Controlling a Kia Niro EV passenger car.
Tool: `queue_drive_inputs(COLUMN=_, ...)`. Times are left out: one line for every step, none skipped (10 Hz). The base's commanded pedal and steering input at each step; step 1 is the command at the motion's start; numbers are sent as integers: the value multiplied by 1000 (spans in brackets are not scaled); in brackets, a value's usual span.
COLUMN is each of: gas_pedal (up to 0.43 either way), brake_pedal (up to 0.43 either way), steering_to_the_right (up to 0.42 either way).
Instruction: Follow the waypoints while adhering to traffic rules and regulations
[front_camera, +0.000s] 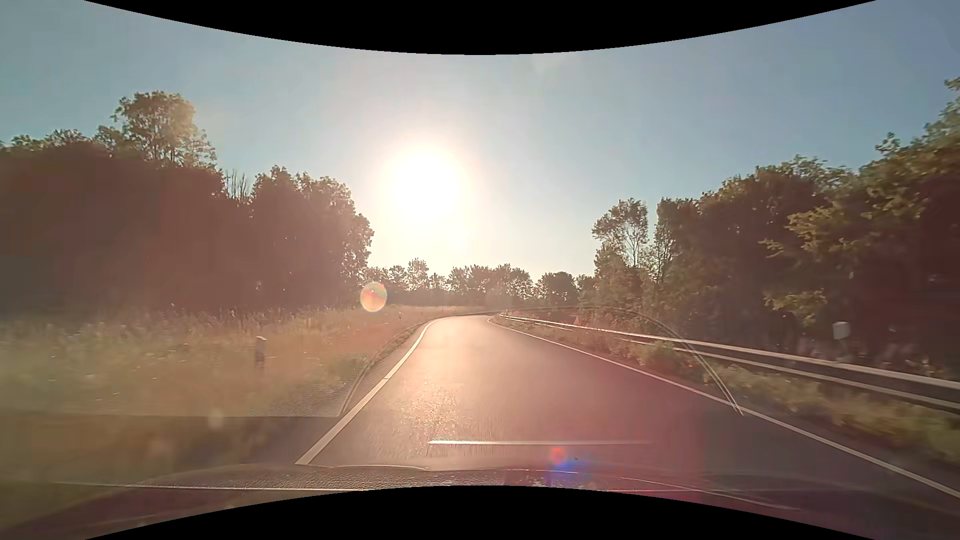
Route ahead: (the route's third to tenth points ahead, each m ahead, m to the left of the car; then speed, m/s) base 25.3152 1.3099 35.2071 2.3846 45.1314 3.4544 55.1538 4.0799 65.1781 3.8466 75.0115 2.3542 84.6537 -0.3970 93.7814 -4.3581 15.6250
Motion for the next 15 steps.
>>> queue_drive_inputs(gas_pedal=260, brake_pedal=0, steering_to_the_right=-43)
queue_drive_inputs(gas_pedal=260, brake_pedal=0, steering_to_the_right=-39)
queue_drive_inputs(gas_pedal=260, brake_pedal=0, steering_to_the_right=-36)
queue_drive_inputs(gas_pedal=260, brake_pedal=0, steering_to_the_right=-33)
queue_drive_inputs(gas_pedal=260, brake_pedal=0, steering_to_the_right=-31)
queue_drive_inputs(gas_pedal=260, brake_pedal=0, steering_to_the_right=-30)
queue_drive_inputs(gas_pedal=260, brake_pedal=0, steering_to_the_right=-28)
queue_drive_inputs(gas_pedal=260, brake_pedal=0, steering_to_the_right=-27)
queue_drive_inputs(gas_pedal=248, brake_pedal=0, steering_to_the_right=-24)
queue_drive_inputs(gas_pedal=248, brake_pedal=0, steering_to_the_right=-14)
queue_drive_inputs(gas_pedal=248, brake_pedal=0, steering_to_the_right=-7)
queue_drive_inputs(gas_pedal=248, brake_pedal=0, steering_to_the_right=-4)
queue_drive_inputs(gas_pedal=248, brake_pedal=0, steering_to_the_right=-2)
queue_drive_inputs(gas_pedal=248, brake_pedal=0, steering_to_the_right=1)
queue_drive_inputs(gas_pedal=248, brake_pedal=0, steering_to_the_right=3)
